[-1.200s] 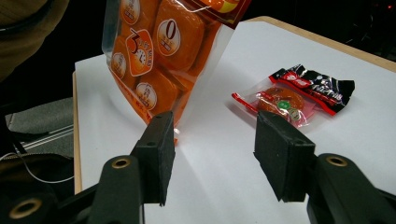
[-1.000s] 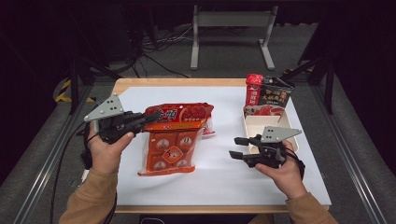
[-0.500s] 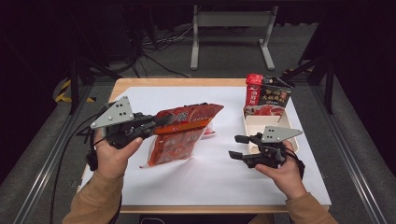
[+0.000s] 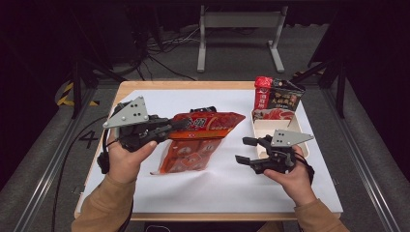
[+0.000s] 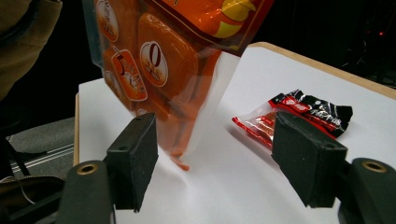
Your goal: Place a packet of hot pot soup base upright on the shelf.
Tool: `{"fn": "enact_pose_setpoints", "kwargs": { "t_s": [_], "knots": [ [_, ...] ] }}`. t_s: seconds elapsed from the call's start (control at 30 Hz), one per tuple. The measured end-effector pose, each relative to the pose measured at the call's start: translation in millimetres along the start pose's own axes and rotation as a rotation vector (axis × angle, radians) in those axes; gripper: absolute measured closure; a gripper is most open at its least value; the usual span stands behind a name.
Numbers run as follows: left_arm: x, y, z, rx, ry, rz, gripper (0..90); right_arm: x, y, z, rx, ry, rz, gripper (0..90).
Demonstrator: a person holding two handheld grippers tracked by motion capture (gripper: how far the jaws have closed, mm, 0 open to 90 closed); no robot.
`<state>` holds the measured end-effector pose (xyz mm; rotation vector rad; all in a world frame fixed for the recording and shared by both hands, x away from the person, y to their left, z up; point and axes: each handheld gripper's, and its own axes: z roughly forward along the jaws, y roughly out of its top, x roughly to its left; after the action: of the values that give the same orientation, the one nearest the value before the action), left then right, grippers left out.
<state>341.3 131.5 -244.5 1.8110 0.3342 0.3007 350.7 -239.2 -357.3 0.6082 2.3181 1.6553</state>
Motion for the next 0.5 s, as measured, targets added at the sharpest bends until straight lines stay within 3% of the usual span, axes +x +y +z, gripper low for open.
{"fn": "enact_pose_setpoints", "kwargs": {
  "t_s": [0.5],
  "knots": [
    [-13.1,13.4,26.1,-0.005,-0.092,0.028,90.0,-5.7,-7.3,3.2,-0.039,0.03,0.012,28.2]
  ]
}}
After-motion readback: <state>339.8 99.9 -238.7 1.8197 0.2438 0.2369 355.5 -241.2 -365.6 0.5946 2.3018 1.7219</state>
